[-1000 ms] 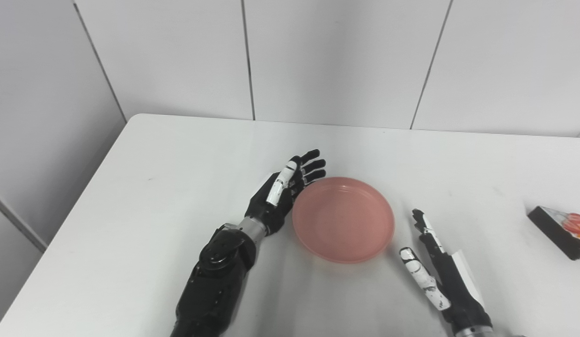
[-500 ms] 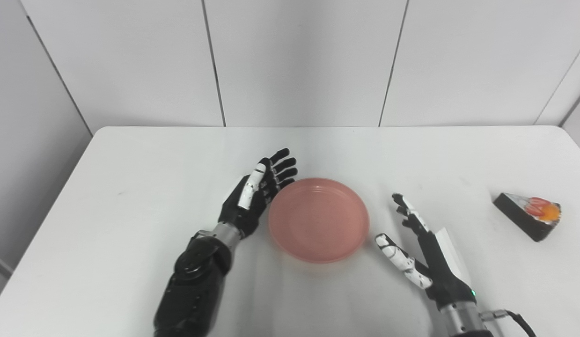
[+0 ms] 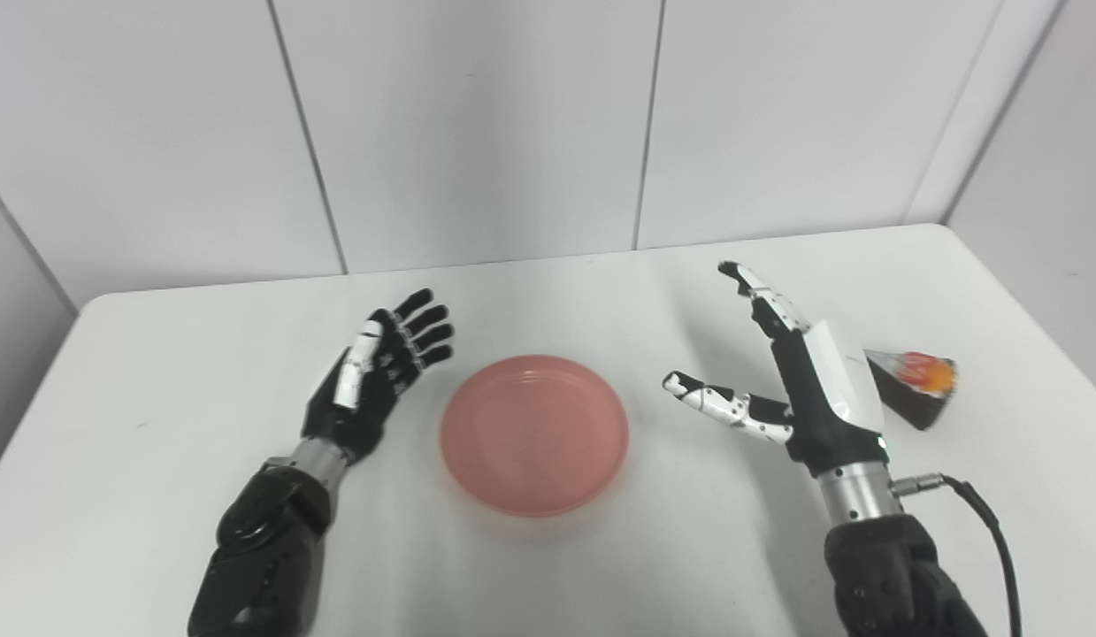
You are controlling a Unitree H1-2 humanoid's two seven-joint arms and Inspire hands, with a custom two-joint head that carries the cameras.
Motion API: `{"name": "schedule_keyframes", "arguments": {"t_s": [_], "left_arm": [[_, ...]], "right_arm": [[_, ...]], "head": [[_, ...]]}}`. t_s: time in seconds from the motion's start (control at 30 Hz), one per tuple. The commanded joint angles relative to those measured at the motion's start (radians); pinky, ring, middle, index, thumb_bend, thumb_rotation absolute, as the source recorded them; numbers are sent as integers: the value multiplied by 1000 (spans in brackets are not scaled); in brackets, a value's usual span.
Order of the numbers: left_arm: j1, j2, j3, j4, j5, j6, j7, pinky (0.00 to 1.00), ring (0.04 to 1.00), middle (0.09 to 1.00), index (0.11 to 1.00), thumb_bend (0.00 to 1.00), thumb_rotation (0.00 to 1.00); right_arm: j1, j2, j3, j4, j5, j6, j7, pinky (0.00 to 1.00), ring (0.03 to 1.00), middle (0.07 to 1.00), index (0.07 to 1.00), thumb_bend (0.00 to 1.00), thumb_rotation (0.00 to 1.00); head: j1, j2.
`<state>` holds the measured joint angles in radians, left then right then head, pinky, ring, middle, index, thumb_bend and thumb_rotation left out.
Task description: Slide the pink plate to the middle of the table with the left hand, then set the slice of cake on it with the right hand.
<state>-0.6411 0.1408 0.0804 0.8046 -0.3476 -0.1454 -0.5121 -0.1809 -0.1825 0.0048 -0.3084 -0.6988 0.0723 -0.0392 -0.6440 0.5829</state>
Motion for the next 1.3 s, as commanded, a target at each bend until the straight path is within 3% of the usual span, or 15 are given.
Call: {"name": "schedule_keyframes", "arguments": {"t_s": [0.0, 0.13, 0.3, 0.47, 0.67, 0.8, 1.03, 1.17, 1.27], "left_arm": [[71, 19, 12, 121, 4, -13, -22, 806, 837, 846, 831, 473, 962], [45, 35, 25, 198, 0, -44, -42, 788, 821, 832, 816, 486, 930], [24, 53, 44, 250, 1, -38, -50, 797, 818, 823, 810, 478, 941], [4, 73, 46, 300, 11, -57, -68, 844, 850, 849, 828, 511, 958], [-28, 96, 41, 387, 16, -104, -109, 876, 878, 881, 858, 541, 953], [-41, 104, 41, 425, 15, -130, -129, 867, 873, 880, 858, 560, 934], [-54, 116, 43, 466, 18, -157, -148, 830, 849, 862, 841, 578, 902], [-56, 120, 49, 472, 16, -156, -153, 817, 835, 849, 830, 573, 895], [-61, 124, 52, 483, 15, -156, -161, 811, 832, 845, 826, 575, 888]], "right_arm": [[-30, -45, -28, -64, -29, 32, 12, 791, 860, 894, 884, 720, 623], [-36, -88, -56, -100, -50, 81, 53, 764, 849, 903, 899, 787, 600], [-36, -146, -97, -124, -85, 144, 97, 694, 817, 898, 915, 853, 622], [-14, -203, -148, -134, -107, 191, 136, 755, 869, 930, 937, 925, 625], [31, -257, -214, -163, -133, 305, 216, 686, 862, 950, 975, 950, 633], [50, -294, -237, -175, -118, 343, 261, 721, 883, 967, 982, 949, 614], [39, -337, -240, -106, -93, 354, 280, 737, 874, 949, 963, 968, 556], [29, -350, -224, -66, -92, 346, 277, 663, 831, 934, 962, 978, 555], [23, -361, -212, -37, -86, 337, 273, 693, 845, 932, 956, 975, 561]], "head": [[-12, -2], [-68, -10], [-137, -14], [-201, -15], [-217, -11], [-215, -3], [-217, 9], [-222, 14], [-225, 16]]}}
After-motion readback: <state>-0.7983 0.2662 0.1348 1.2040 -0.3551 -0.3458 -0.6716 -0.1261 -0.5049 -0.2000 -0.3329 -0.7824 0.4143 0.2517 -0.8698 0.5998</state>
